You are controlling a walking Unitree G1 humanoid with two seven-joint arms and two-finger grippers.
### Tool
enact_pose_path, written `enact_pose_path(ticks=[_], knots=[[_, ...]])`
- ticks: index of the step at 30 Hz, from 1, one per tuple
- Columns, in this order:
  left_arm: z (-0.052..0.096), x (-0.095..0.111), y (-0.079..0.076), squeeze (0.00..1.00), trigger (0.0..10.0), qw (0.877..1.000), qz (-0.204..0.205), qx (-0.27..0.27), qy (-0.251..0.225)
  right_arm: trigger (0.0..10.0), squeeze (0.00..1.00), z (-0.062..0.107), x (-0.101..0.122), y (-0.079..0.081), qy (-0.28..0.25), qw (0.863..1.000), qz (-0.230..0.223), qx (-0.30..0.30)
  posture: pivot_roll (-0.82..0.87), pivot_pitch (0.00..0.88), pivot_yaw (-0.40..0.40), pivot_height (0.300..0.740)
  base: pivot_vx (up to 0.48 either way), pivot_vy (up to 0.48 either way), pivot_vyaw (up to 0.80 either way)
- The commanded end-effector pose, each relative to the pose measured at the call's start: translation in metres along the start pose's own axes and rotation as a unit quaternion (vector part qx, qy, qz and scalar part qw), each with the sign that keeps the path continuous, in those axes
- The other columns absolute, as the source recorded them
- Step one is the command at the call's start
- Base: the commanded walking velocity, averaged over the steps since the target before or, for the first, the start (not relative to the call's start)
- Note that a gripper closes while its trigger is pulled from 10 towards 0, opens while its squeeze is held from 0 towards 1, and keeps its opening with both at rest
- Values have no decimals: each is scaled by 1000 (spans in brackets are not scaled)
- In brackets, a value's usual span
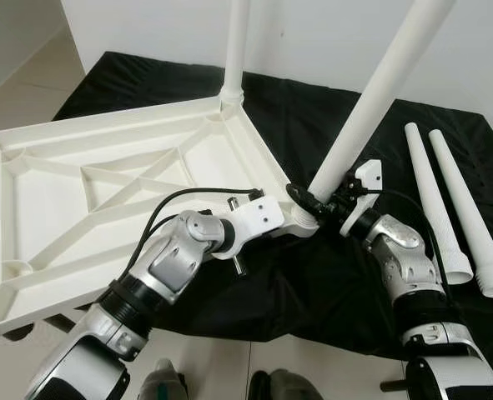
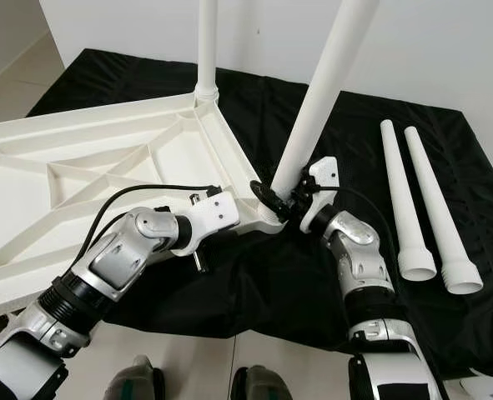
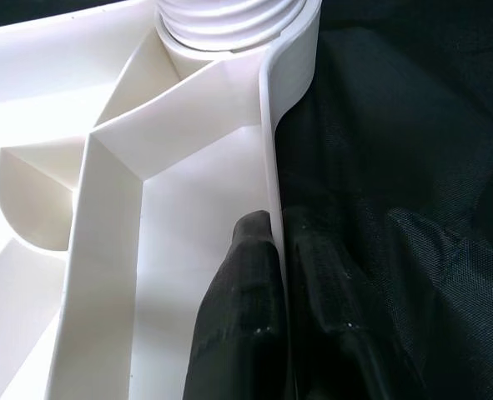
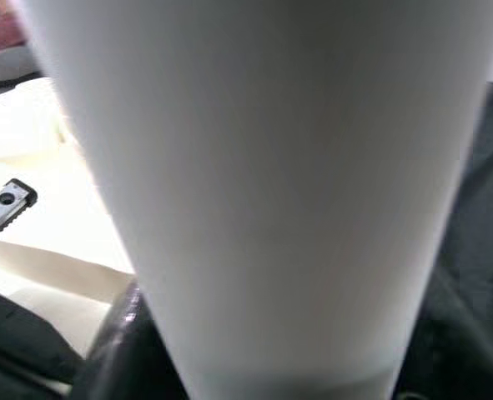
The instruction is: Building children table
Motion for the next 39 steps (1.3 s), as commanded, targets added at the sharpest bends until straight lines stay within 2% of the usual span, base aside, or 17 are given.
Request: enact_pose_path(ticks=[1,4,5,15,21,23,27,31,34,39], knots=[[-1,12,-2,0,10000,1000,-24,-2,-17,0,0,4,-5,-3,5,1000,-8,-2,-9,33,-63,740,0,0,0],[-1,12,-2,0,10000,1000,-24,-2,-17,314,0,4,-6,-2,6,1000,-11,-2,-11,34,-64,740,0,0,0],[-1,12,-3,0,10000,1000,-24,-2,-17,10000,0,5,-7,-2,8,1000,-11,-3,-12,34,-65,740,0,0,0],[-3,12,-4,0,10000,1000,-22,-3,-19,10000,0,5,-7,4,0,1000,-15,-19,-19,30,-67,740,0,0,0],[-4,13,-5,0,10000,1000,-20,-3,-21,10000,0,4,-3,1,-18,997,-1,-80,-22,32,-68,740,0,0,0],[-5,13,-8,0,10000,1000,-19,-7,-22,10000,0,3,-1,-5,-26,991,1,-133,-24,33,-69,740,0,0,0],[-5,13,-9,0,10000,1000,-19,-7,-22,10000,0,1,1,-5,-30,987,-2,-160,-24,33,-69,740,0,0,0],[-6,15,-9,0,10000,1000,-18,-6,-24,10000,0,-2,1,-2,-34,975,-16,-218,-23,30,-75,740,0,0,0],[-6,15,-9,0,10000,1000,-19,-7,-24,10000,0,-3,2,0,-35,973,-12,-229,-23,30,-75,740,0,0,0],[-7,15,-11,0,10000,1000,-19,-7,-25,10000,0,-8,1,3,-32,952,-37,-301,-19,24,-78,740,0,0,0]])
Point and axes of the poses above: a point about 5 cm out from each wrist's last joint towards the gripper, its own z axis pointing back from the gripper into the wrist, its own x axis along the axis of the wrist's last joint, y = z × x, the point moved 5 cm from there along -z, pointing out of the wrist towards the gripper, and after that the axes turned 3 degrees about z, right-handed, at the moved point
